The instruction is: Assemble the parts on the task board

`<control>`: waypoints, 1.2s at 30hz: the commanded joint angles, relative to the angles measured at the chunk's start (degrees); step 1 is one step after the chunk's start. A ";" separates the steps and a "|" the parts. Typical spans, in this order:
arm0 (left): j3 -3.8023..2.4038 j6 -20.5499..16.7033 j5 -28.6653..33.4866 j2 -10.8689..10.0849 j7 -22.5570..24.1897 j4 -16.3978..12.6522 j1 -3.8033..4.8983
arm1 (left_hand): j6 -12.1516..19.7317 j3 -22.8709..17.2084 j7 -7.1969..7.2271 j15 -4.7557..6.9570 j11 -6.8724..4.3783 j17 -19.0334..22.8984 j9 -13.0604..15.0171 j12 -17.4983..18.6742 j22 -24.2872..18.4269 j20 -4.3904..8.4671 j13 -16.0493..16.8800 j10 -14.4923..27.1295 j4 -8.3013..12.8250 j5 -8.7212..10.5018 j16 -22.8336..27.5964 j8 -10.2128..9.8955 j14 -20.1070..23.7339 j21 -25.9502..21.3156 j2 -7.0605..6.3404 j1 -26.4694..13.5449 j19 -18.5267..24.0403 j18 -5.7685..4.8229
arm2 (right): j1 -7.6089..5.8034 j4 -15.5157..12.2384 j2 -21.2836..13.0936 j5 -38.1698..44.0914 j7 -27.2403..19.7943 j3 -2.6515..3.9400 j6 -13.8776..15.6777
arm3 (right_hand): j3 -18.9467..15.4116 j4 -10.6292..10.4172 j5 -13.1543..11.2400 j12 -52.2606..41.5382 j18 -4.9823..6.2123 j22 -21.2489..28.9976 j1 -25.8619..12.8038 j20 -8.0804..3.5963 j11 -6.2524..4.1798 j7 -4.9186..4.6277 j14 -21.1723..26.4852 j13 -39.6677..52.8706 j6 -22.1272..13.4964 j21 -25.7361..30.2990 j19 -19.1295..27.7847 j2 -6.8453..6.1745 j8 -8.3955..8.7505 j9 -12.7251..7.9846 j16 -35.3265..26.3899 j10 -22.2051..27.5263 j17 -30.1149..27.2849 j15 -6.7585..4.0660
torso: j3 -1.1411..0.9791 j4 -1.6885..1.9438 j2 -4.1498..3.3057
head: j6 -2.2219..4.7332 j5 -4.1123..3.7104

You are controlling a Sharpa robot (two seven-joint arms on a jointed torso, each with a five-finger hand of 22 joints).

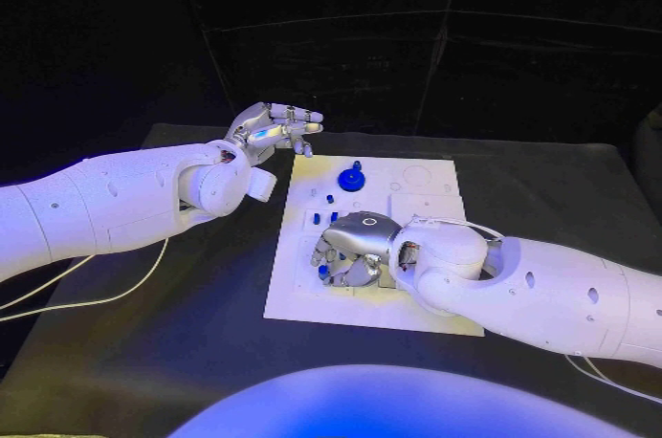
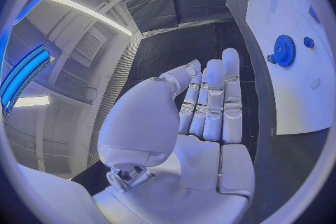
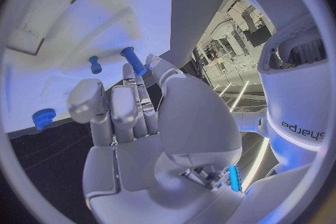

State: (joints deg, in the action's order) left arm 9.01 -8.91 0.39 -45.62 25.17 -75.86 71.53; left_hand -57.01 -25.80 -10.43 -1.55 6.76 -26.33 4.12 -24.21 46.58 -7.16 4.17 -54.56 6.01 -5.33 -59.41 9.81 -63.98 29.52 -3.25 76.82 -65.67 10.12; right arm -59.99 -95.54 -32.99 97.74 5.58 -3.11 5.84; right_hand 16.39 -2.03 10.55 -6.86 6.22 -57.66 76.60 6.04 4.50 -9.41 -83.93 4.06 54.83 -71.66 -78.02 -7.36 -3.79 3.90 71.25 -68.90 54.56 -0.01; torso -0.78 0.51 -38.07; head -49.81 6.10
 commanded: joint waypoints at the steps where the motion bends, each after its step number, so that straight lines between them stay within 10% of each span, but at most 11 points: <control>1: -0.05 0.63 0.15 0.04 0.21 -0.02 0.08 | 0.34 -0.17 -0.04 -0.08 -0.11 0.06 -0.08 -0.29 -0.05 0.05 -0.10 0.26 0.20 -0.25 0.31 0.19 0.41 -0.39 0.14 -0.63 0.44 0.34 | -0.07 -0.11 -0.18 -0.20 -0.39 0.01 0.95 | -0.32 0.06 0.24 -0.20 -0.07 -0.06 0.38 -0.42 0.10 0.43 -0.47 0.02 -0.16 -0.37 -0.18 0.30 -0.10 0.03 0.24 -0.44 0.01 -0.38 | -0.01 -0.01 -0.01 | 0.03 0.01; 15: -0.04 0.66 0.15 -0.15 0.13 -0.04 0.08 | 0.34 -0.17 -0.04 -0.08 -0.11 0.06 -0.08 -0.29 -0.05 0.05 -0.10 0.26 0.20 -0.25 0.31 0.19 0.41 -0.39 0.14 -0.63 0.44 0.34 | -0.10 -2.87 -4.40 0.71 -0.13 0.08 7.41 | -1.29 -0.46 0.28 0.28 -0.13 -0.25 -0.22 -0.45 0.16 0.48 -0.56 -0.08 -1.49 -0.49 -0.20 -0.29 0.16 -0.11 0.64 -0.17 0.52 -0.33 | 0.00 0.00 0.03 | 0.40 -0.40; 22: -0.03 0.68 0.15 -0.33 0.06 -0.15 0.08 | 0.34 -0.17 -0.04 -0.08 -0.11 0.06 -0.08 -0.29 -0.05 0.05 -0.10 0.26 0.20 -0.25 0.31 0.19 0.41 -0.39 0.14 -0.63 0.44 0.34 | -1.47 -6.38 -11.13 -11.22 1.81 0.21 10.21 | -3.71 -2.79 0.71 -1.89 -0.69 -3.34 -3.06 -0.58 -0.15 0.29 -1.35 1.11 0.92 -2.47 -1.47 -0.48 -1.18 0.42 2.88 -4.13 3.88 -0.52 | 0.15 -0.11 0.17 | 0.85 -1.12; 28: -0.02 0.63 0.15 -0.60 0.02 -0.38 0.09 | 0.34 -0.17 -0.04 -0.08 -0.11 0.06 -0.08 -0.29 -0.05 0.05 -0.10 0.26 0.20 -0.25 0.31 0.19 0.41 -0.39 0.14 -0.63 0.44 0.34 | -2.53 -9.51 -19.00 -21.00 6.45 0.22 12.28 | -8.33 -6.34 5.59 -9.20 -1.50 -8.09 -6.92 -2.09 -2.57 2.47 -2.13 6.51 4.24 -5.48 -3.36 -0.54 -3.91 1.21 5.84 -12.27 8.43 -2.36 | 0.35 -0.49 0.39 | 1.27 -2.72; 30: -0.02 0.61 0.15 -0.68 -0.01 -0.44 0.09 | 0.34 -0.17 -0.04 -0.08 -0.11 0.06 -0.08 -0.29 -0.05 0.05 -0.10 0.26 0.20 -0.25 0.31 0.19 0.41 -0.39 0.14 -0.63 0.44 0.34 | -2.66 -10.32 -21.47 -23.04 8.77 0.20 12.72 | -9.98 -7.05 6.00 -13.49 -1.87 -9.95 -7.16 -2.82 -3.31 3.27 -2.23 10.52 5.27 -6.62 -4.07 -0.33 -5.18 1.66 6.37 -13.72 9.09 -3.16 | 0.44 -0.72 0.50 | 1.30 -3.02; 34: 0.00 0.64 0.15 -0.70 -0.02 -0.56 0.09 | 0.34 -0.17 -0.04 -0.08 -0.11 0.06 -0.08 -0.29 -0.05 0.05 -0.10 0.26 0.20 -0.25 0.31 0.19 0.41 -0.39 0.14 -0.63 0.44 0.34 | -2.77 -11.79 -25.72 -24.30 14.71 0.16 12.49 | -15.47 -9.22 5.84 -49.11 -2.12 -12.56 -6.71 -4.30 -4.09 5.05 -2.79 48.67 6.54 -8.23 -4.83 1.16 -9.99 4.37 9.29 -13.90 13.98 -3.63 | 0.61 -1.26 0.73 | 1.52 -3.92; 36: 0.01 0.66 0.15 -0.70 -0.02 -0.60 0.09 | 0.34 -0.17 -0.04 -0.08 -0.11 0.06 -0.08 -0.29 -0.05 0.05 -0.10 0.26 0.20 -0.25 0.31 0.19 0.41 -0.39 0.14 -0.63 0.44 0.34 | -2.77 -12.22 -26.88 -24.03 16.63 0.15 11.93 | -17.15 -9.97 5.78 -54.11 -2.34 -13.06 -6.18 -3.83 -4.69 4.17 -2.91 54.70 5.17 -8.51 -4.92 2.03 -11.10 5.32 10.03 -12.49 15.36 -3.94 | 0.60 -1.41 0.79 | 1.55 -3.97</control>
State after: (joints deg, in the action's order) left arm 9.05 -8.86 0.39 -46.32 24.96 -76.31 71.53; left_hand -57.01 -25.80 -10.43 -1.55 6.76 -26.35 4.12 -24.20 46.59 -7.16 4.14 -54.56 6.01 -5.33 -59.41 9.81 -63.98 29.52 -3.25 76.82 -65.67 10.12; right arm -62.67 -107.25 -59.68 76.97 15.91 -2.95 16.74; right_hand 0.15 -11.60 16.41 -58.09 4.39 -70.51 70.41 2.11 -0.09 -5.06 -84.04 55.39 60.44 -80.04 -82.92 -6.02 -14.17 8.71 80.91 -82.03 69.31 -4.01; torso -0.27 -0.51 -37.46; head -48.32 2.32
